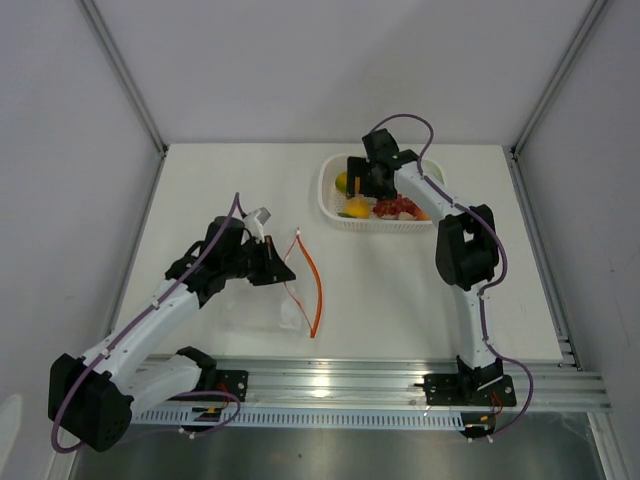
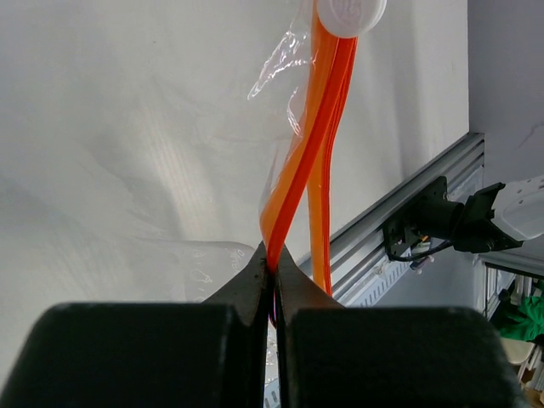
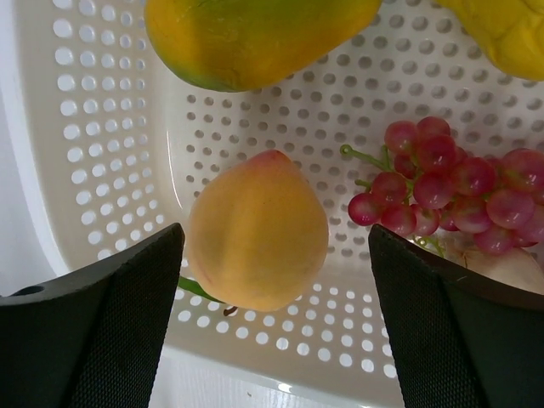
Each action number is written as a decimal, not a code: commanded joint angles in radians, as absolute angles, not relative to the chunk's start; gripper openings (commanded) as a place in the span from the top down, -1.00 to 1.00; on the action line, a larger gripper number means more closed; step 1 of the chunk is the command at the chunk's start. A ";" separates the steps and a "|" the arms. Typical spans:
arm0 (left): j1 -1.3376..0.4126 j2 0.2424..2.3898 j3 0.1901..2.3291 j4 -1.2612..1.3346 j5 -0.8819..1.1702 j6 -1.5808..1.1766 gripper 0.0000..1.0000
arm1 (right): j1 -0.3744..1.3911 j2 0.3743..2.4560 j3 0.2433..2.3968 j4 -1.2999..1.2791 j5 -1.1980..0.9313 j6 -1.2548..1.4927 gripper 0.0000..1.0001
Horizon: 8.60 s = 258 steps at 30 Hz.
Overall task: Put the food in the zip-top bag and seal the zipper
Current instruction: Pick up the fake fruit from the bin, then place the fake fruit in the zipper food storage bag, then pick up the fake fruit from the bin.
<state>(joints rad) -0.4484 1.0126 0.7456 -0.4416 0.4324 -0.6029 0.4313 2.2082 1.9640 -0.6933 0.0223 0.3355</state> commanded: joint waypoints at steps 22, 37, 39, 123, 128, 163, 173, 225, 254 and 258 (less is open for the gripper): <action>-0.442 0.977 0.719 -0.399 0.471 -0.627 0.99 | 0.436 2.250 1.894 -0.609 -0.077 0.331 -0.27; -0.442 0.997 0.762 -0.408 0.485 -0.624 0.99 | 0.465 1.833 1.625 -0.511 -0.080 0.275 1.00; -0.442 1.002 0.770 -0.411 0.488 -0.623 0.99 | 0.492 1.758 1.570 -0.506 -0.093 0.262 1.00; -0.442 0.919 0.795 -0.428 0.584 -0.696 0.99 | 0.905 1.367 1.049 -0.195 -0.236 0.388 -0.96; -0.442 0.917 0.788 -0.430 0.580 -0.692 0.99 | 0.904 1.355 1.066 -0.209 -0.210 0.382 -0.96; -0.426 0.799 0.819 -0.465 0.535 -0.741 0.99 | 0.434 1.557 1.382 -0.577 0.198 0.370 -0.99; -0.425 0.792 0.764 -0.419 0.554 -0.755 0.99 | 0.365 1.811 1.583 -0.580 0.377 0.370 -0.99; -0.383 0.805 0.680 -0.396 0.617 -0.715 0.99 | 0.232 2.289 1.904 -0.434 0.488 0.600 -0.60; -0.382 0.822 0.683 -0.377 0.618 -0.719 0.99 | 0.391 1.720 1.382 -0.230 0.382 0.377 1.00; -0.382 0.825 0.683 -0.373 0.620 -0.719 0.99 | 0.478 1.512 1.272 -0.230 0.301 0.321 1.00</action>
